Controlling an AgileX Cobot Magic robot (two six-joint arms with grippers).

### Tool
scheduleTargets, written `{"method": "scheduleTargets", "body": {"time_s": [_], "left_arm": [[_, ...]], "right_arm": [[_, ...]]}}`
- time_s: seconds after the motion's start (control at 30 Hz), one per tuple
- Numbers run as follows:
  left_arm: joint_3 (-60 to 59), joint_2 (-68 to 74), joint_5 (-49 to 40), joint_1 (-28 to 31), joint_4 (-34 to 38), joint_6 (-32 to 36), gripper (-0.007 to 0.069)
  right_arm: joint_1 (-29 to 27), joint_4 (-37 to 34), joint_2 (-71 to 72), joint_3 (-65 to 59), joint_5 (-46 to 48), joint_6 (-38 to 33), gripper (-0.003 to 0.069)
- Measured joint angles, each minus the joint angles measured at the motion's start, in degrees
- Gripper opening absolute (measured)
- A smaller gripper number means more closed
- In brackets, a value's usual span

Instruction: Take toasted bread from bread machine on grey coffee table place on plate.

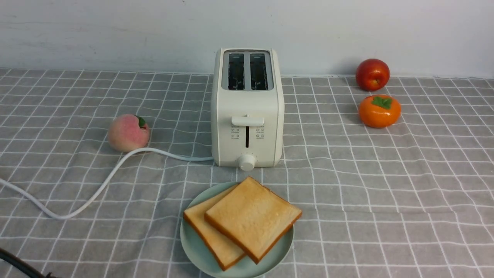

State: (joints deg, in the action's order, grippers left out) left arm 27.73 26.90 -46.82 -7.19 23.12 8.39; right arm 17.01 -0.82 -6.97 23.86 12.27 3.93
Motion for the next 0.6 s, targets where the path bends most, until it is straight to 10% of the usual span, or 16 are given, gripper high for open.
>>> {"method": "scheduleTargets", "body": {"time_s": [0.6], "left_arm": [[-0.2, -0.1, 0.2, 0.0, 0.5, 0.0, -0.0013]], "right_arm": [[-0.1, 2.9, 7.6, -8.6, -3.6, 0.0, 0.0023]]}}
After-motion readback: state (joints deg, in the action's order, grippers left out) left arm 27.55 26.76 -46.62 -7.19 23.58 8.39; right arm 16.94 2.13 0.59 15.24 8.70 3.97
